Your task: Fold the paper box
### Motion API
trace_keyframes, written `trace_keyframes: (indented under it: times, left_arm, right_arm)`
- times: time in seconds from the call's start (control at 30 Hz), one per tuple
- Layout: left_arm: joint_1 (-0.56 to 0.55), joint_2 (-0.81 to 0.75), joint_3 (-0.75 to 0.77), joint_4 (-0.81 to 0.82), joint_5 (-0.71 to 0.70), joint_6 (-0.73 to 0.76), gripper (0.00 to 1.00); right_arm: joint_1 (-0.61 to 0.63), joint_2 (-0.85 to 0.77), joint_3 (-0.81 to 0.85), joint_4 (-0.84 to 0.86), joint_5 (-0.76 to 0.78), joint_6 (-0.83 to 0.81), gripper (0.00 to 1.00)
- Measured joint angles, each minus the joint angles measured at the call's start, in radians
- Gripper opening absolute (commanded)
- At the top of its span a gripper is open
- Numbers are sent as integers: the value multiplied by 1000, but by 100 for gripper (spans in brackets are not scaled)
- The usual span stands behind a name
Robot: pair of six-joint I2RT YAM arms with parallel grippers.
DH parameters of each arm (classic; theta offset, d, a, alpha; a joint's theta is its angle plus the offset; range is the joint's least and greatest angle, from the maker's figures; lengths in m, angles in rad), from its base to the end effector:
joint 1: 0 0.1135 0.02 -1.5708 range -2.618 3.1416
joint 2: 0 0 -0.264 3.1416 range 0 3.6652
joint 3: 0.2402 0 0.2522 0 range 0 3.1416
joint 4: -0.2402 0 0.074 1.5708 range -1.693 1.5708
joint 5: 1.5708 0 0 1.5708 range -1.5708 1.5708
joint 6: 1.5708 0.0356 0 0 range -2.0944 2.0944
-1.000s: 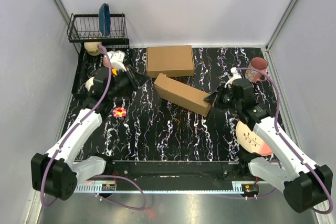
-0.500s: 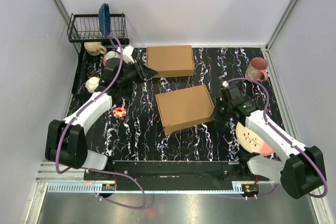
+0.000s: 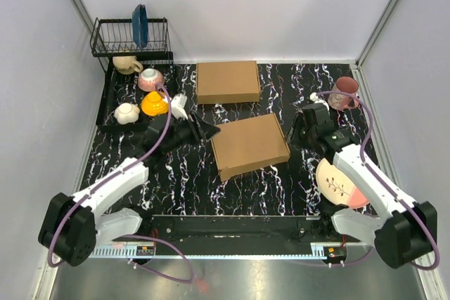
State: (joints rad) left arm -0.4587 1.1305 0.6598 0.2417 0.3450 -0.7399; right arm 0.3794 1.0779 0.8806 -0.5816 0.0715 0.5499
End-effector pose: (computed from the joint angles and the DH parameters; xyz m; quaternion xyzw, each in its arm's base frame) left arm 0.2257 -0.1249 0.2703 -0.0025 0.7790 -0.4565 0.4299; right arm 0.2099 0.0810 0.2800 0.0923 0.9175 0.1432 0.3594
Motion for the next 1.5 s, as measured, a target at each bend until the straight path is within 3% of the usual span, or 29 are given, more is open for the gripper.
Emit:
trace_keyframes:
  times: [0.17,0.37,0.73,1.0,1.2,1.33,1.5]
  left_arm:
    - [-51,-18,-144,-29,-148,-37,58]
    - [-52,101,-182,3,-174,-71,57]
    - [-42,314,-84,-3,-148,-84,56]
    - [55,360,57,-72,-153,-56,56]
    - [92,221,120,-216,-209,31,60]
    - [90,12,120,-313,-299,56,77]
    - [90,-150,120,-417,-454,-3,76]
  right_arm:
    - [-6,103,-69,85,43,4,50]
    - [-7,222,-111,177,37,10,49]
    - [-13,250,-162,328,-47,48,47]
    - [-15,231,-187,354,-101,75,50]
    - [-15,78,-179,246,-40,79,51]
    - [-15,-87,-144,210,22,64,52]
    - [-15,-237,-133,216,74,30,53]
